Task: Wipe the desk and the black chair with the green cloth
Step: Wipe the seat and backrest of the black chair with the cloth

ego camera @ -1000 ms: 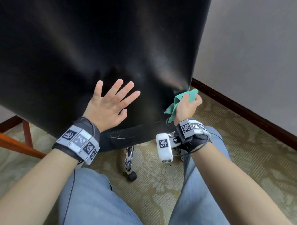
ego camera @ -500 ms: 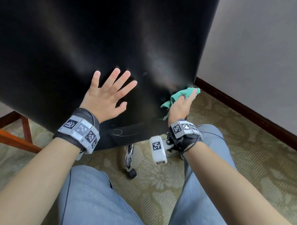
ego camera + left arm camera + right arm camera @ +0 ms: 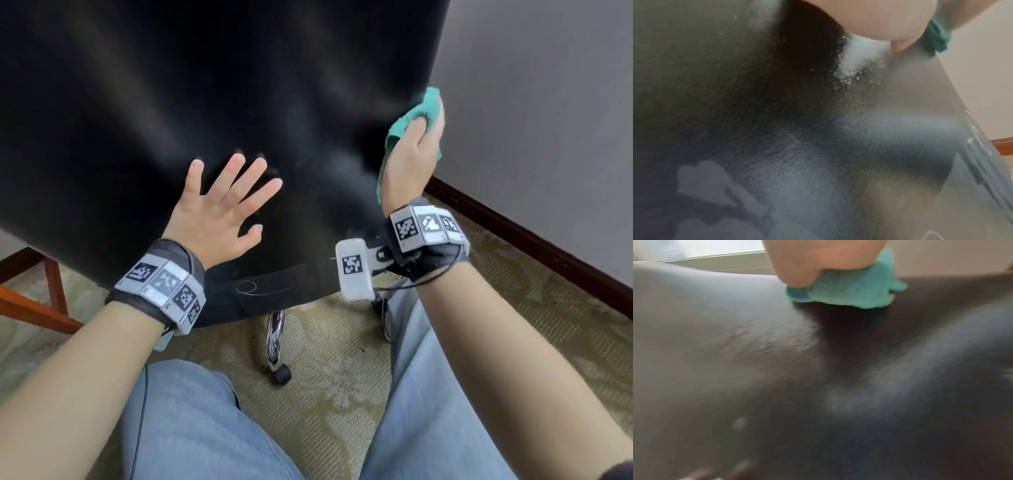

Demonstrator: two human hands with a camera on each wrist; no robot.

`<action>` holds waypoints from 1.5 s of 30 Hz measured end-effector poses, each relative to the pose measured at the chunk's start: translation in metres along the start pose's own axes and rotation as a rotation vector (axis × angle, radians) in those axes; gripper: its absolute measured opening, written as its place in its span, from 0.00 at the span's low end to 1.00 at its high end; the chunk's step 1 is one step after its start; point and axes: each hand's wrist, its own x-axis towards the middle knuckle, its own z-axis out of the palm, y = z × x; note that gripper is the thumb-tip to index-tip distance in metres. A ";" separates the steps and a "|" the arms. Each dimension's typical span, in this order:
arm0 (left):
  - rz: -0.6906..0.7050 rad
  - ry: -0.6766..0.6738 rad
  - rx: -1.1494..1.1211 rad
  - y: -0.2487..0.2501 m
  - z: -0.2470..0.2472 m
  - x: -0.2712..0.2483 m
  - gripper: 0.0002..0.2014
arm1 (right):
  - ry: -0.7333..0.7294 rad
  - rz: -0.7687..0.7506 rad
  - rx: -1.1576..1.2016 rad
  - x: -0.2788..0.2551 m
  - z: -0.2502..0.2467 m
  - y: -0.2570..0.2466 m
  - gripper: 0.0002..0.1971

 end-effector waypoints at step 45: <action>-0.039 -0.110 -0.035 0.004 -0.007 0.005 0.40 | -0.248 -0.064 -0.264 -0.021 -0.040 0.091 0.34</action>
